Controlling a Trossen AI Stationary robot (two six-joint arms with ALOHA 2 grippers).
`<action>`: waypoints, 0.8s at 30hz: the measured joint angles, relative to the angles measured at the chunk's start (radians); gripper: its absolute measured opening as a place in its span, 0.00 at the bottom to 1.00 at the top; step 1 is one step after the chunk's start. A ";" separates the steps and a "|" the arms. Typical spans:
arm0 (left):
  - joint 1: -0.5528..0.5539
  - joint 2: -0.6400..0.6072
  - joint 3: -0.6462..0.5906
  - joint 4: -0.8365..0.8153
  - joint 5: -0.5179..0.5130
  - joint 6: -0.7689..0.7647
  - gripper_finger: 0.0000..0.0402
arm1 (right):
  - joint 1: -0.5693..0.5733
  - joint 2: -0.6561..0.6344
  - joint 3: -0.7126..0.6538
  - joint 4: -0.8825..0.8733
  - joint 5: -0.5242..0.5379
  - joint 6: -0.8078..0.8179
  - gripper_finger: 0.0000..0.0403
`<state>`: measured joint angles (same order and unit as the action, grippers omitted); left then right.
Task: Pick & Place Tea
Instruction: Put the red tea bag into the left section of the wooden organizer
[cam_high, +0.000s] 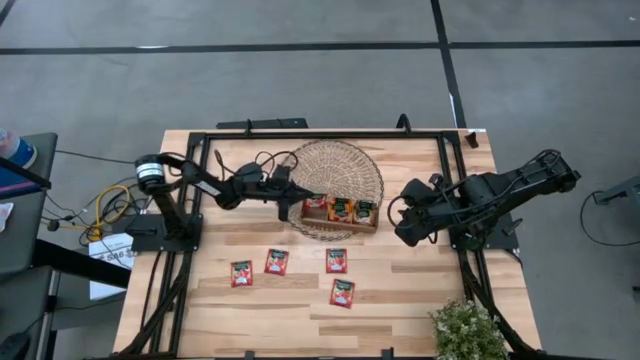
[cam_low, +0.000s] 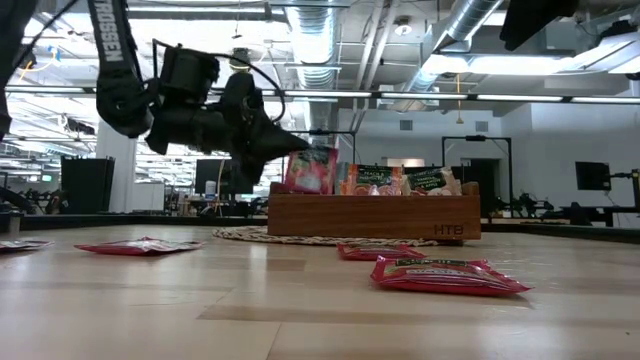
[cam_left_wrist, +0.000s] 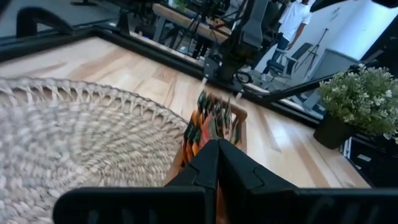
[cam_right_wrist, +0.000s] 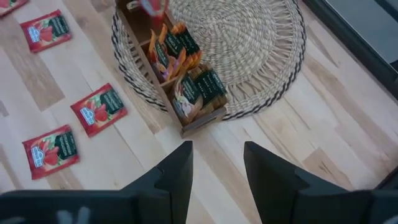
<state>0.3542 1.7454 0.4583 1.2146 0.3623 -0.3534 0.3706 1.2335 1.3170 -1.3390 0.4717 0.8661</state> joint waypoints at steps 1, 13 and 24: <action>0.000 0.020 0.000 0.026 0.003 -0.008 0.00 | 0.000 0.000 0.000 0.001 0.000 0.000 0.34; 0.037 0.141 0.002 0.134 0.068 -0.023 0.00 | 0.000 0.000 0.000 0.011 -0.001 0.000 0.34; 0.052 0.154 0.054 0.107 0.111 0.019 0.00 | 0.000 0.000 0.000 0.041 -0.001 0.000 0.34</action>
<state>0.4061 1.8992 0.5123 1.3219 0.4738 -0.3345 0.3702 1.2331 1.3174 -1.2976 0.4709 0.8661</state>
